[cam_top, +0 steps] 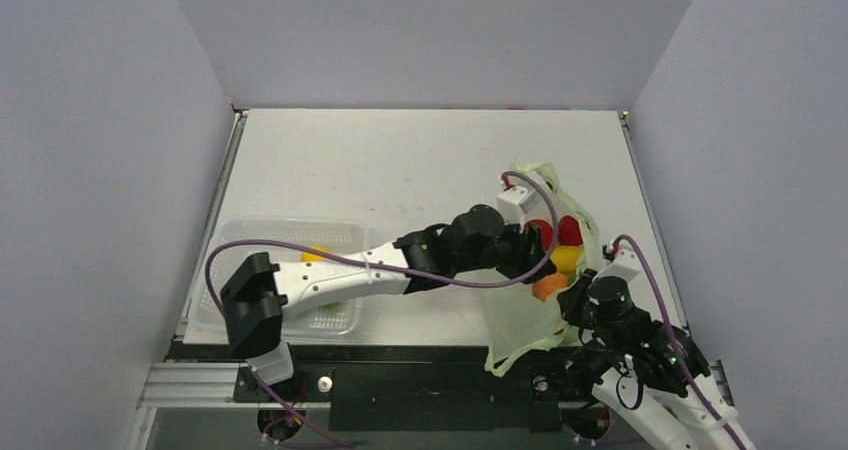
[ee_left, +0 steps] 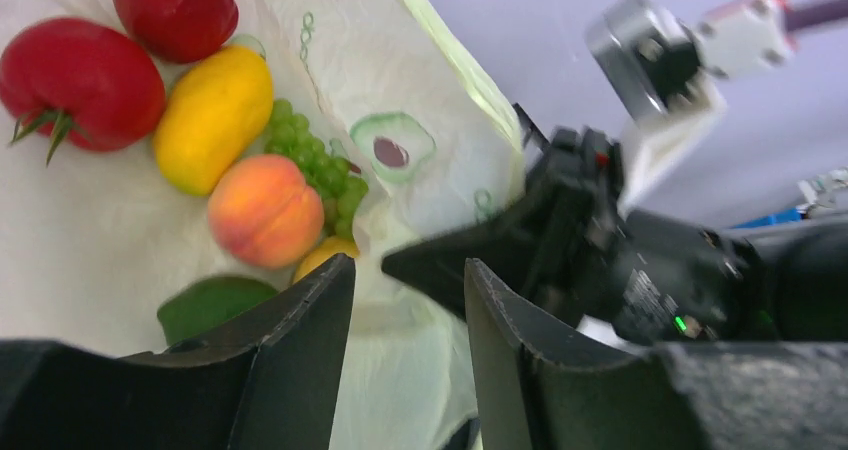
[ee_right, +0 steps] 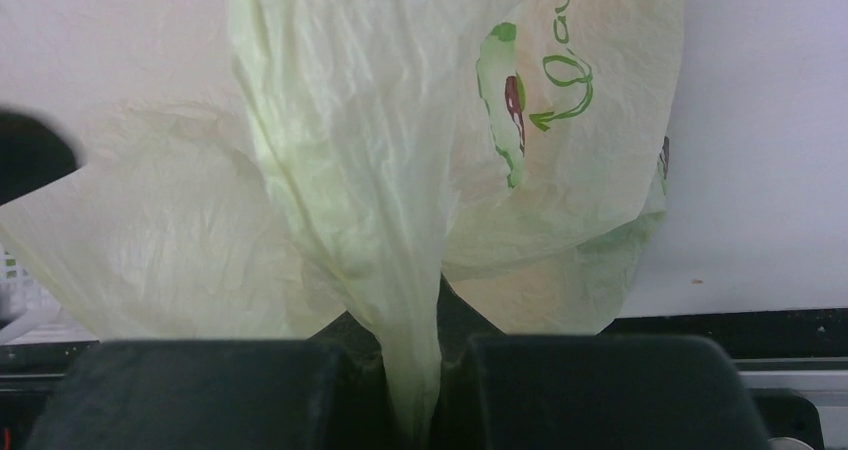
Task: Take the fake fruits out of the plastic bag
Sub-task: Take out the fake fruit from the plastic bag.
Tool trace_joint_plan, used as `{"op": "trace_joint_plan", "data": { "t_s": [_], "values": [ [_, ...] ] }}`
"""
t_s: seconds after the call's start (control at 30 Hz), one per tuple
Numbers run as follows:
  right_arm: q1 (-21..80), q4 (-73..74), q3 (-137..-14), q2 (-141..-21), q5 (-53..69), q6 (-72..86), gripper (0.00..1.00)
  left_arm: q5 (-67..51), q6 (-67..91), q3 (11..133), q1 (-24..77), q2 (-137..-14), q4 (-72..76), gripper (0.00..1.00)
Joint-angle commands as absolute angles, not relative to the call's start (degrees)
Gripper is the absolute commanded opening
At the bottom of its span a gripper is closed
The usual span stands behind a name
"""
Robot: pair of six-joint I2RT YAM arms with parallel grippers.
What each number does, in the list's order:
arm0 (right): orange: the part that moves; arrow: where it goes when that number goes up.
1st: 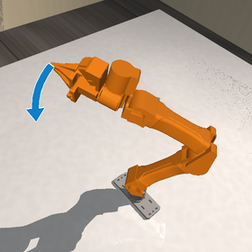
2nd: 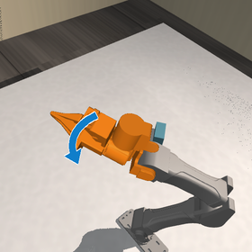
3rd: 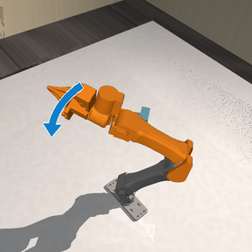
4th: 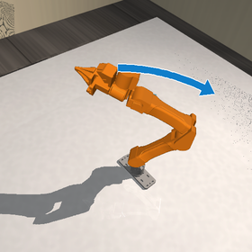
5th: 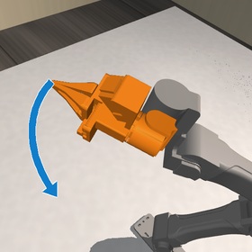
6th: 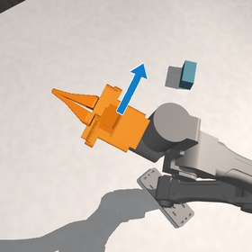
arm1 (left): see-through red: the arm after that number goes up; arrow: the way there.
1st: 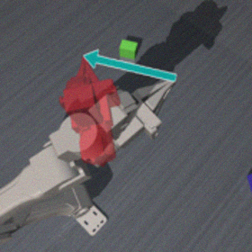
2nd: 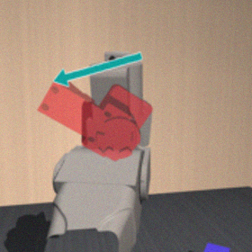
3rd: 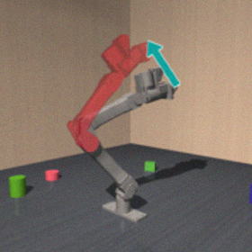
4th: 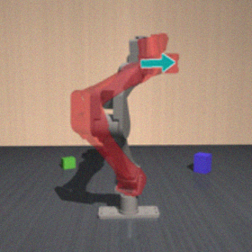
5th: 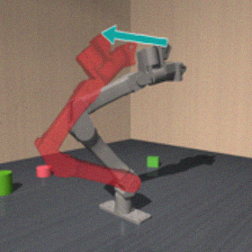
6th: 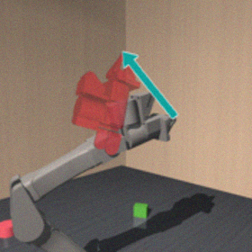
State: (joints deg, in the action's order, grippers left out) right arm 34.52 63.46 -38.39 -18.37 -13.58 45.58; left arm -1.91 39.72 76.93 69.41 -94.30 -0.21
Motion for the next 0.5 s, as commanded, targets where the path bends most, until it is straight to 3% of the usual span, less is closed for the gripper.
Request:
{"op": "trace_joint_plan", "data": {
  "t_s": [0.0,0.3,0.47],
  "values": [
    [34.4,61.7,-38.6,-15.9,-13.7,45.3,0.00,-0.8,37.2,88.6,69.3,-103.4,-6.0,0.41],
    [34.5,64.5,-39.6,-9.5,-9.9,47.3,0.00,-1.7,40.5,98.6,67.6,-117.5,-9.2,0.37],
    [34.5,76.6,-43.1,-18.2,-11.8,54.6,0.00,-0.6,39.2,101.4,67.6,-121.8,-11.2,0.44]
  ]
}}
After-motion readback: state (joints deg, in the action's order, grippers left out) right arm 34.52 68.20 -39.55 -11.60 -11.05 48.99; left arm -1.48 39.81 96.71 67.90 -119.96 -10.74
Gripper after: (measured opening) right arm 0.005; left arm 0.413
